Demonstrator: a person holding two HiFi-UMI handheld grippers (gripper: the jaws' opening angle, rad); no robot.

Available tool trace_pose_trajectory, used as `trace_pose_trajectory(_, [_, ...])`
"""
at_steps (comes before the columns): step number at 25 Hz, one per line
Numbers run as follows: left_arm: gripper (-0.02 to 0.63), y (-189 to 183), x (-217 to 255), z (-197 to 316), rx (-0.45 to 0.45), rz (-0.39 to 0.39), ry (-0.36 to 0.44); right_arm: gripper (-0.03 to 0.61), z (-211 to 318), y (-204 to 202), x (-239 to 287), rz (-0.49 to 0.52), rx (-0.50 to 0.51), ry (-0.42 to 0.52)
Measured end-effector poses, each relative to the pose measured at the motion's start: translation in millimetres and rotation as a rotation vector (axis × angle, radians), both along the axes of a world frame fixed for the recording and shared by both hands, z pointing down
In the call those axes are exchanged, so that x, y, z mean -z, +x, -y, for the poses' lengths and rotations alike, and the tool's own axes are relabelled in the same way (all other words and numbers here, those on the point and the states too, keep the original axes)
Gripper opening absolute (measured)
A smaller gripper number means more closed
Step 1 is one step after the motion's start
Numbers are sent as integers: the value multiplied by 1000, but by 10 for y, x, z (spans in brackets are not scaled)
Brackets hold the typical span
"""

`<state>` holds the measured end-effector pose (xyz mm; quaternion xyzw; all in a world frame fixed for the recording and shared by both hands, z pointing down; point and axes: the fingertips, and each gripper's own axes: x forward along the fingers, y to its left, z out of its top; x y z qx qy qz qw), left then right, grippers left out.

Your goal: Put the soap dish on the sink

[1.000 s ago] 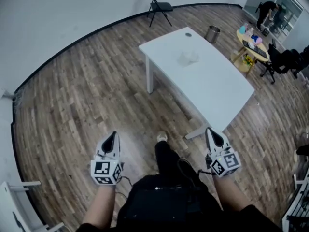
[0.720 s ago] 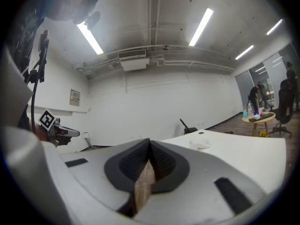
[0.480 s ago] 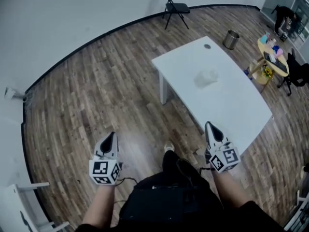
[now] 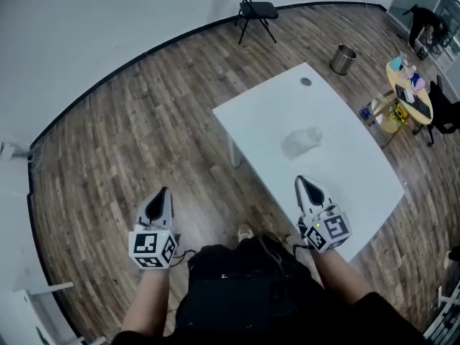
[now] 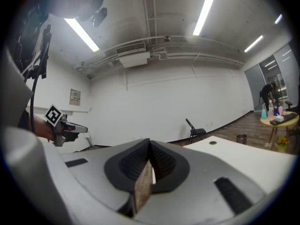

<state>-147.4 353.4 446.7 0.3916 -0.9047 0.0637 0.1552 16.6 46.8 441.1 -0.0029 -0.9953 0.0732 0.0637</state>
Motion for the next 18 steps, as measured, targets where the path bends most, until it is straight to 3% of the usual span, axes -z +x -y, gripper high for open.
trace_pose_trajectory(9, [-11, -392, -55, 668, -105, -13, -5, 6, 429, -148, -185, -46, -61, -16])
trace_pose_trajectory(18, [-11, -1111, -170, 1404, -269, -14, -7, 6, 855, -427, -316, -67, -233, -39])
